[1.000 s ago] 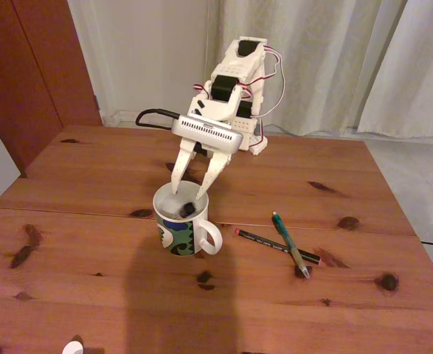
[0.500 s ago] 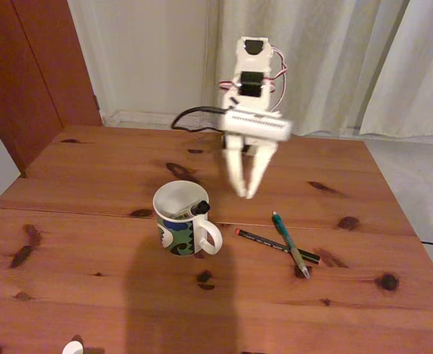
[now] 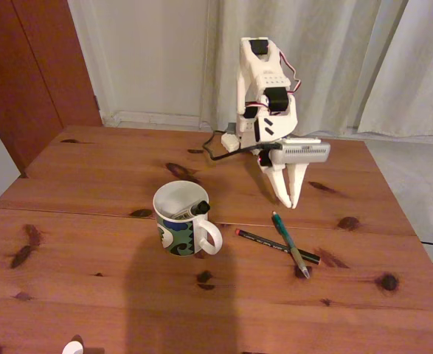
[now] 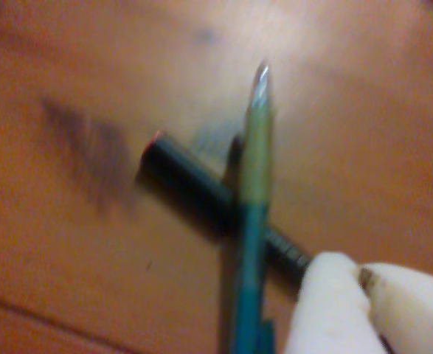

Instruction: Clean up the desk and place the pens and markers into the cup

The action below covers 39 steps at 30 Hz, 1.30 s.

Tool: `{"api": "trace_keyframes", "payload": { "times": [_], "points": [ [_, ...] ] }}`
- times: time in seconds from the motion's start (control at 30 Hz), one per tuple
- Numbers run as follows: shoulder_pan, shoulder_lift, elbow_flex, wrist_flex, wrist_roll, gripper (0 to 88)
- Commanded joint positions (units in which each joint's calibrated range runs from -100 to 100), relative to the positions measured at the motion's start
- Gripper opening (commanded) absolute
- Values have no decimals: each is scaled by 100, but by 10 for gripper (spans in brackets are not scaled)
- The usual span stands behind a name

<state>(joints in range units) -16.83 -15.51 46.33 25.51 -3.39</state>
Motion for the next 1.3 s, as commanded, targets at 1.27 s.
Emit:
{"api": "trace_keyframes", "payload": {
  "times": [1.27],
  "points": [
    [-2,1944,-1197,-138,172,144]
  ]
}}
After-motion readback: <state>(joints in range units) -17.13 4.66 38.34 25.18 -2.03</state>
